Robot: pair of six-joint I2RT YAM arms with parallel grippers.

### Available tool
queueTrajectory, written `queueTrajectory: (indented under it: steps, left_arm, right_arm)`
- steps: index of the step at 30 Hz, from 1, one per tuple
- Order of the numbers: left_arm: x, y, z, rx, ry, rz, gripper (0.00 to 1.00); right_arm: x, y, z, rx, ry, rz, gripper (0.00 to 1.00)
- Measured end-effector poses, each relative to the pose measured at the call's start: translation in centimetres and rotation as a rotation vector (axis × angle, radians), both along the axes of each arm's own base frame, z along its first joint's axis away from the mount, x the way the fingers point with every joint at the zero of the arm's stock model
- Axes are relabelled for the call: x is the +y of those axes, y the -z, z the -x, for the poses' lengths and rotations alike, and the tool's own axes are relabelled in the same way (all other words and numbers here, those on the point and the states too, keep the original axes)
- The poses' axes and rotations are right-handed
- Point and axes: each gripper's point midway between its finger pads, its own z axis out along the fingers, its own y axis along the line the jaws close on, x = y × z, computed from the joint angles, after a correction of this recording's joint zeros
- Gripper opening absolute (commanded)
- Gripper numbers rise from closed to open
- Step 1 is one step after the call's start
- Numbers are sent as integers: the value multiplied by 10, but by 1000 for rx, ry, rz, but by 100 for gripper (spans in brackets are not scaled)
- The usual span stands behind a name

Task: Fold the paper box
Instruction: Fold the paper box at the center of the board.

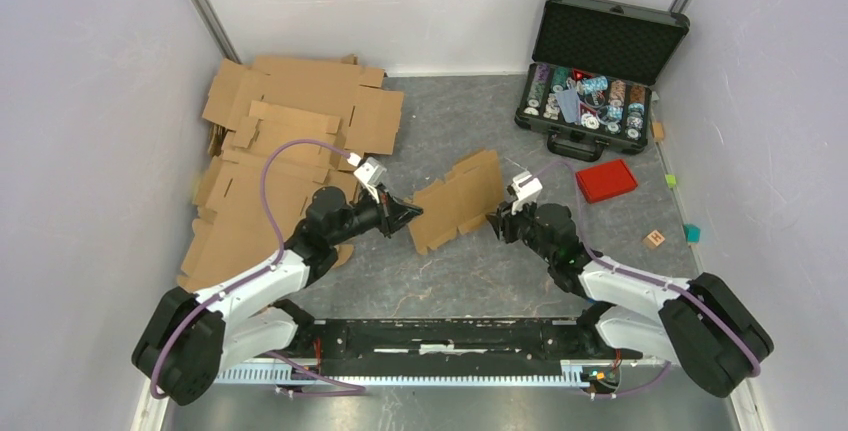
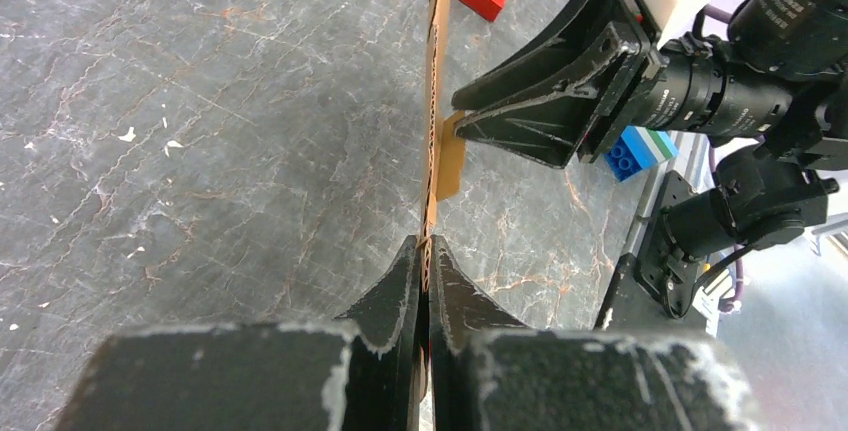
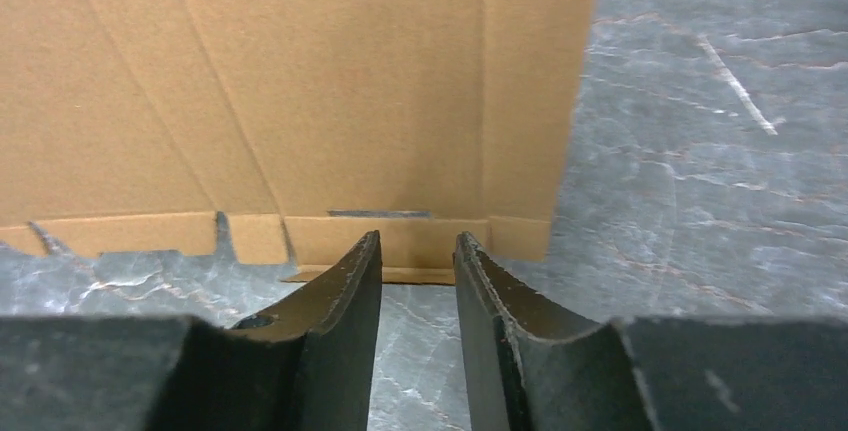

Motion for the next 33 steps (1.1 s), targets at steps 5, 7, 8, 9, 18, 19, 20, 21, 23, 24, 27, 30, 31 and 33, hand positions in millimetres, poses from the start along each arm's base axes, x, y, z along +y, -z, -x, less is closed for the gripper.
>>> queueTrajectory:
  steps: [5,7,8,9,18,19,20,21,23,24,27,30,31,33]
  left_arm:
    - [-1,-1,1,-3,4,3,3]
    - [0,-2,0,-5,1,3,2]
    - [0,-3,0,-9,-1,5,2]
    - [1,-5,0,-15,-5,9,2]
    - [-4,6,-5,21,1,-13,2]
    - [-5,8,-6,33,3,-20,2]
    - [-6,12,-8,46,1,-29,2]
    - [-6,14,-10,56,-3,-36,2]
    - [-5,18,-15,75,-27,-54,2]
    - [-3,20,-18,84,-45,-64,2]
    - [-1,24,-25,107,-79,-89,2]
    - [-1,28,-29,123,-97,-105,2]
    - [0,29,-30,126,-100,-108,2]
    - [0,31,-31,131,-105,-114,2]
  right_arm:
    - [13,9,7,38,-87,5,22]
    - [18,16,8,68,-109,17,20]
    - [20,19,7,87,-117,26,20]
    - [23,24,6,109,-127,35,19]
    - [34,47,2,221,-160,82,20]
    - [34,49,3,230,-161,85,20]
    - [34,51,4,238,-163,87,21]
    - [34,51,5,240,-164,86,22]
    - [34,51,5,240,-166,83,25]
    - [34,51,6,240,-167,79,26]
    - [35,55,12,257,-180,67,30]
    - [39,58,15,282,-193,49,31]
    - [40,61,17,295,-195,44,31]
    - [41,65,19,317,-200,37,31]
